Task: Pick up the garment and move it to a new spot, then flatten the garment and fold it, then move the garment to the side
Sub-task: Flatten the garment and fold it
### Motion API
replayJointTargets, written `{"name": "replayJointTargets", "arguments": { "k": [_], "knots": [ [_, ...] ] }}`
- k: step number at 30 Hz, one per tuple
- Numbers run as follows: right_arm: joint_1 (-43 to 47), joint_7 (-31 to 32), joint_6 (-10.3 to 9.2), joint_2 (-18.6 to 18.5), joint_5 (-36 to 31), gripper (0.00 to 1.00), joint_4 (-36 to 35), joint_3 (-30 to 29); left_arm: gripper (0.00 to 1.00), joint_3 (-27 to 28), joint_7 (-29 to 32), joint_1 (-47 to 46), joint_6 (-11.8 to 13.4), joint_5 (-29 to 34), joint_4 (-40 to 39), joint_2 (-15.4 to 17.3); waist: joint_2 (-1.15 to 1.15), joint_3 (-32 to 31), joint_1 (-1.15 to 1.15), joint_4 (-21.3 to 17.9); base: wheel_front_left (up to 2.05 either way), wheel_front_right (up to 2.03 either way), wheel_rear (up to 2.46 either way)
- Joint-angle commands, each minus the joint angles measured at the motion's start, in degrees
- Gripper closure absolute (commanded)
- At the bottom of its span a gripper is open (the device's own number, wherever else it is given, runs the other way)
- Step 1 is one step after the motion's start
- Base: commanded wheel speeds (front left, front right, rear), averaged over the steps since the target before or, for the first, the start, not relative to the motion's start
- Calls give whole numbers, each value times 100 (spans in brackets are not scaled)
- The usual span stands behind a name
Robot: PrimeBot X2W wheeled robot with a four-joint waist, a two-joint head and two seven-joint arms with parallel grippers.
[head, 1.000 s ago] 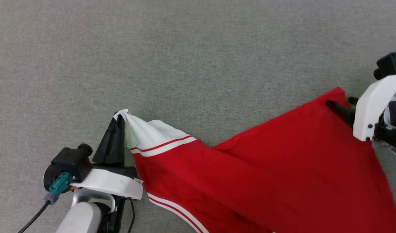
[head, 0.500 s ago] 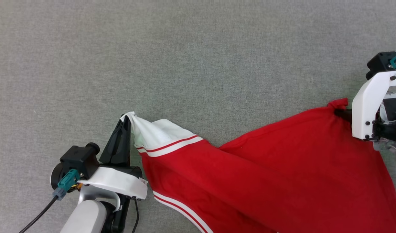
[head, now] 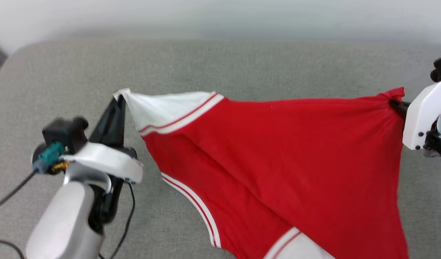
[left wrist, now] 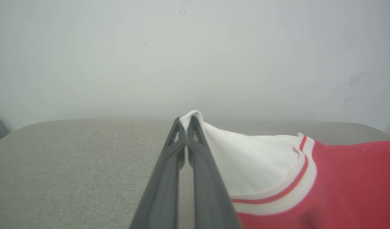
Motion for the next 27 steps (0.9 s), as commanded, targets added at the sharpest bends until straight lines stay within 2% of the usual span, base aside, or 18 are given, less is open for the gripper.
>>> {"name": "replayJointTargets", "arguments": {
  "k": [1,7,12,18,19,27],
  "knots": [
    [-69,-95,-4,21,-86,100,86,-30,100,30,57,-237,-38,-6,143,48,0,-367,-1,-87,0,0,0],
    [-361,-400,-5,88,-265,100,362,-90,100,24,242,-1411,-234,-26,1185,23,0,-721,-1,-156,0,0,0],
    [-835,-643,-6,173,-371,100,562,-182,100,-106,231,-2430,-426,117,2059,-12,0,-722,-1,-250,0,0,0],
    [-1737,-975,-6,156,-481,100,598,-209,100,-180,208,-3820,-586,314,2781,44,0,-213,-1,-353,0,0,0],
    [-1737,-975,-6,156,-481,100,598,-209,100,-180,208,-3820,-586,314,2781,44,0,-213,-1,-353,0,0,0],
    [-3139,-1533,-6,72,-492,100,530,-179,100,-212,-23,-5633,-594,708,3051,291,0,735,-1,-484,0,0,0]
  ]
}}
